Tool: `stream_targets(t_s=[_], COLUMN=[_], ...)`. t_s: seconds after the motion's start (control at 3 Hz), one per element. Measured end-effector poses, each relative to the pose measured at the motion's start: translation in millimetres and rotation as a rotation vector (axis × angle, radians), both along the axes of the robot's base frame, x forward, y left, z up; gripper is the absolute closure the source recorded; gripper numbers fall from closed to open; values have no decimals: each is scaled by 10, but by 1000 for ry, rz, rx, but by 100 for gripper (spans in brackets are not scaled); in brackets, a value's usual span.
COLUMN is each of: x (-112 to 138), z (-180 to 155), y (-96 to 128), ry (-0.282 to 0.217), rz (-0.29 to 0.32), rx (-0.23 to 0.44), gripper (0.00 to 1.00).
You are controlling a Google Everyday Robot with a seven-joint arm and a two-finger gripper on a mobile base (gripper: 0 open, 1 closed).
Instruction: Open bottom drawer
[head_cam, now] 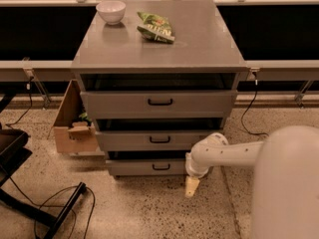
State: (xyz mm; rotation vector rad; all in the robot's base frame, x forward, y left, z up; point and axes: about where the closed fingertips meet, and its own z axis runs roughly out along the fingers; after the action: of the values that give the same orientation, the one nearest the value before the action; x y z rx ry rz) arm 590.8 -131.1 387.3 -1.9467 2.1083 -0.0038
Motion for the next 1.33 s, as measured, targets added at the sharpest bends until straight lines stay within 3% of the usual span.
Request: stream_targets(t_s=[0.33, 0.67, 1.33], x=[201, 200, 396], z=[-393, -393, -955], y=[149, 149, -79], ry=[45, 45, 80], rz=[13, 13, -43], rx=[-33, -33, -93], gripper=[0, 0, 0])
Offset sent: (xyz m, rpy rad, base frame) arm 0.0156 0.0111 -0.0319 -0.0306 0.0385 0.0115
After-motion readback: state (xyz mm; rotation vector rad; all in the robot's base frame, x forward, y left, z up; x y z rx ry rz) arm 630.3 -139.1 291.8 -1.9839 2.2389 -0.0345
